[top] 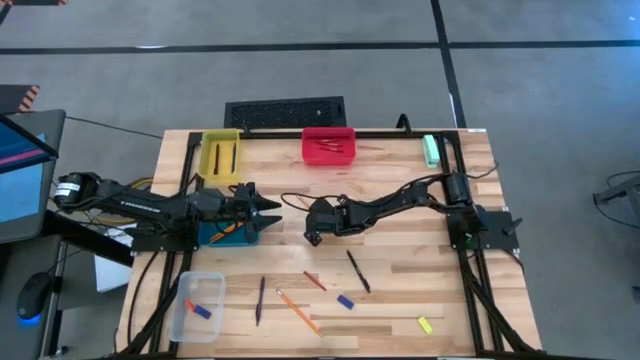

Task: Sort crayons/erasers/pens/pencils in bins
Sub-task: Put the yellow pencil into the blue bin

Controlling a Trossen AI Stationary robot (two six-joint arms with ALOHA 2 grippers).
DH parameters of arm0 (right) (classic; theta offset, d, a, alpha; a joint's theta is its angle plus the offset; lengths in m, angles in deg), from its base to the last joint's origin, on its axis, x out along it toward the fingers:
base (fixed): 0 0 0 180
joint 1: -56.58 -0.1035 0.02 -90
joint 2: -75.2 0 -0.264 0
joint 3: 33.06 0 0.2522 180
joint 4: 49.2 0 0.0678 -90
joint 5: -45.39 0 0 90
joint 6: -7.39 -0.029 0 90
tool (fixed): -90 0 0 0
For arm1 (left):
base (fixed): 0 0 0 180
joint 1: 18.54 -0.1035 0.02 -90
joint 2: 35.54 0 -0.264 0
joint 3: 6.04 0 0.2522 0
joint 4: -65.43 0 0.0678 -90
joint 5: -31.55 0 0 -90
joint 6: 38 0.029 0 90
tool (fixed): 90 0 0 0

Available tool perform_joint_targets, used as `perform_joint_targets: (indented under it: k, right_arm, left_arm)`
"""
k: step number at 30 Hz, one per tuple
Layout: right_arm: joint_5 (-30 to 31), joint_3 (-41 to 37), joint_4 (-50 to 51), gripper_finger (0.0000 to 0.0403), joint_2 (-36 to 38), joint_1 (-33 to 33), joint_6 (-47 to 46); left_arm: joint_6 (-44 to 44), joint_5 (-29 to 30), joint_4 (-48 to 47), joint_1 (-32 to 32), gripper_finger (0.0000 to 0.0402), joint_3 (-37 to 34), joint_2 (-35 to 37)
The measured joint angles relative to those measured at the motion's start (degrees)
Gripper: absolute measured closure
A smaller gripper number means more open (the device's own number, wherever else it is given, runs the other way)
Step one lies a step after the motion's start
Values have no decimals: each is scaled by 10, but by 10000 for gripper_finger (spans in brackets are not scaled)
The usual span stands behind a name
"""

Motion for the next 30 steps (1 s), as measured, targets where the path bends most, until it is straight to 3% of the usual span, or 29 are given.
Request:
perform_joint_targets:
  k: [5, 14, 21, 30]
  right_arm:
    - [-21, 1, 25, 339, 2, 3, -17]
    - [-137, 59, 136, 259, -3, 44, 49]
    - [-153, 77, 207, 270, -4, 51, 72]
    - [-162, 76, 209, 310, -4, 51, 73]
  left_arm:
    - [0, 4, 0, 2, 188, 0, 0]
    - [10, 4, 0, 2, 188, 0, 0]
    - [10, 5, 0, 2, 188, 0, 0]
    - [10, 5, 0, 2, 188, 0, 0]
